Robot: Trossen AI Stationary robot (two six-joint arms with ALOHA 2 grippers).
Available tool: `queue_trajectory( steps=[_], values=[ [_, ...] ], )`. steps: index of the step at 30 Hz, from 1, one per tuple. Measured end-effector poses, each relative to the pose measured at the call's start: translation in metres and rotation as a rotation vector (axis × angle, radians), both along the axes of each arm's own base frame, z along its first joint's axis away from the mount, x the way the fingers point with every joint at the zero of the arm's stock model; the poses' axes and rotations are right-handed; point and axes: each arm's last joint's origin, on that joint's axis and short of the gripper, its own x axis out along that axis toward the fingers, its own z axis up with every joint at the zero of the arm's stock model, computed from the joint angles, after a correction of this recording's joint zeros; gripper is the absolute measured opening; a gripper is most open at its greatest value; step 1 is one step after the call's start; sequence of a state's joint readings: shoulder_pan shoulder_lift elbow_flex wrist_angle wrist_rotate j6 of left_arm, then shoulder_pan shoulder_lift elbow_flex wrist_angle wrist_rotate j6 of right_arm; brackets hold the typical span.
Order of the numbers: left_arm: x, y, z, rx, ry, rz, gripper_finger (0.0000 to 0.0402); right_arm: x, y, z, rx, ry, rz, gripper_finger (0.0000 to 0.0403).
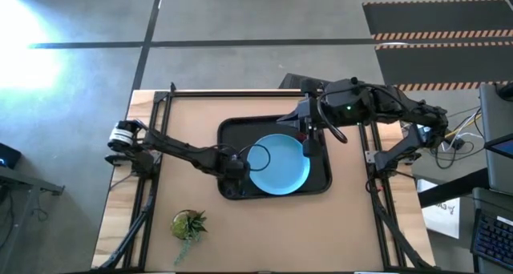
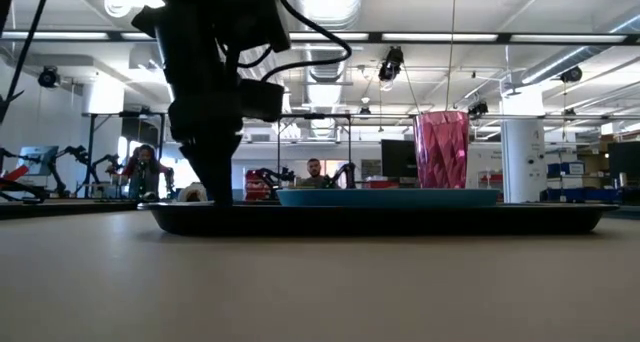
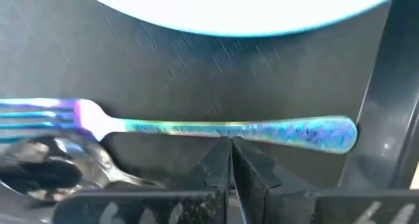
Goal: Pick and place plate/cup/fork/spoon on tray
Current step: Adjust the blue fork
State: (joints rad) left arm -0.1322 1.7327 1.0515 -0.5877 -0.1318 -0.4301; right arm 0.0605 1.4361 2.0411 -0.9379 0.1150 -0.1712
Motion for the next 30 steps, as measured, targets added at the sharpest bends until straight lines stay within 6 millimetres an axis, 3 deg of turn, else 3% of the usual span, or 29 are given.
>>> queue_trajectory(
  steps=[14, 30],
  values=[
    [-0.005, 0.002, -0.005, 0.033, 0.036, 0.005, 0.0000, 0.000, 0.000, 0.000, -0.003, 0.001, 0.002, 0.0009],
    [0.009, 0.013, -0.015, 0.081, -0.033, 0.009, 0.0000, 0.000, 0.000, 0.000, 0.006, 0.003, -0.001, 0.0009]
  ],
)
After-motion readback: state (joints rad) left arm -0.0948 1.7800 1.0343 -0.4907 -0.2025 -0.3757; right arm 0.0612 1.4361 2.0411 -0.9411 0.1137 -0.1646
